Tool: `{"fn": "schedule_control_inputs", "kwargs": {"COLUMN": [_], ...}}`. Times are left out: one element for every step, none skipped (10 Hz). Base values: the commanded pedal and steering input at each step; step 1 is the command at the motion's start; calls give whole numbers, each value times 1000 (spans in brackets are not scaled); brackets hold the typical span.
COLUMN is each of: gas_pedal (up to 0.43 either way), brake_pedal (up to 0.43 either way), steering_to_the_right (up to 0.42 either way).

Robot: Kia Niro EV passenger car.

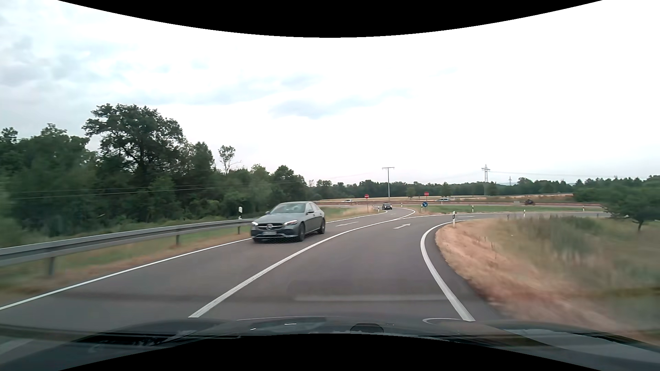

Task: Follow the waypoints while adhering to traffic rules and regulations

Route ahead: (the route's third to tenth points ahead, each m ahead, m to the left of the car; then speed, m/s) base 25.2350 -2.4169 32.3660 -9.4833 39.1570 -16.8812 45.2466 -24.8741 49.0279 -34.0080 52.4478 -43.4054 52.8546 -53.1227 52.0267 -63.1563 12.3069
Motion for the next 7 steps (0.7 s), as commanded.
{"fn": "schedule_control_inputs", "kwargs": {"gas_pedal": [0, 0, 0, 0, 0, 8, 47], "brake_pedal": [0, 0, 0, 0, 0, 0, 0], "steering_to_the_right": [83, 86, 88, 91, 91, 91, 89]}}
